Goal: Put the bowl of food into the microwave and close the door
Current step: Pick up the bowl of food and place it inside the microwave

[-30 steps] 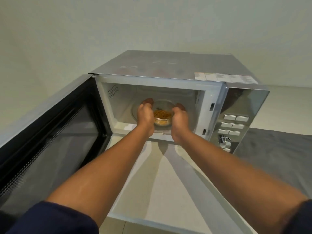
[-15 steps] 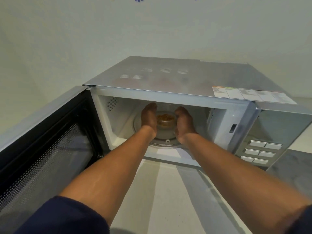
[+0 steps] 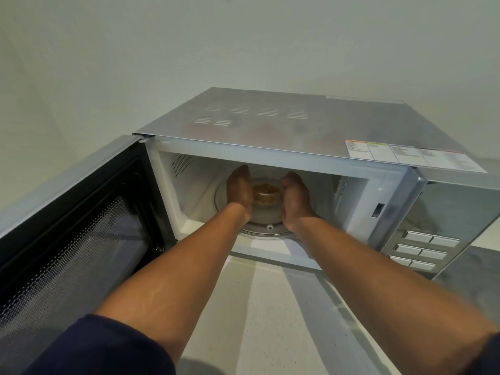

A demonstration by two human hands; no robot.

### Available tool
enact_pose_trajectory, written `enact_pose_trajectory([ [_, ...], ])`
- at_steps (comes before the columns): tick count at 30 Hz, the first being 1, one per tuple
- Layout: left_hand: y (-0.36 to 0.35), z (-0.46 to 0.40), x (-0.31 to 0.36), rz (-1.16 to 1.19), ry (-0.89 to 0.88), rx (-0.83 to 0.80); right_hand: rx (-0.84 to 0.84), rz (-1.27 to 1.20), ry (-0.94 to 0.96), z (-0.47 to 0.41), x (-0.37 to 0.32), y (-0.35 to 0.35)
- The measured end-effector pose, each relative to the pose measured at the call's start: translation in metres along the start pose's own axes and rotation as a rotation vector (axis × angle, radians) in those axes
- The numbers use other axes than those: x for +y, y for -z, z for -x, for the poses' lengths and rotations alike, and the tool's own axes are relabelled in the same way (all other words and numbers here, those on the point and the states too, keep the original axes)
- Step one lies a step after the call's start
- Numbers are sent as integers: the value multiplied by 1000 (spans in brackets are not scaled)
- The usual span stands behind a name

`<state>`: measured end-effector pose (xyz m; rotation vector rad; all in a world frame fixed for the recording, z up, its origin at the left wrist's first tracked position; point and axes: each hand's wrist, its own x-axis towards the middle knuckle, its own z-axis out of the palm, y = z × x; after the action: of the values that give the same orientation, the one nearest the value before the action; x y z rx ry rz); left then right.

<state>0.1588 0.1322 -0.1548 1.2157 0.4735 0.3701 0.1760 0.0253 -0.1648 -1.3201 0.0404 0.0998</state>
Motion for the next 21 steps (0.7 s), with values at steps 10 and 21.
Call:
enact_pose_trajectory([
  [10, 14, 43, 0, -125, -193, 142, 55, 218, 46, 36, -1, 7],
  [21, 50, 134, 38, -1311, -954, 346, -218, 613, 482, 135, -31, 48],
])
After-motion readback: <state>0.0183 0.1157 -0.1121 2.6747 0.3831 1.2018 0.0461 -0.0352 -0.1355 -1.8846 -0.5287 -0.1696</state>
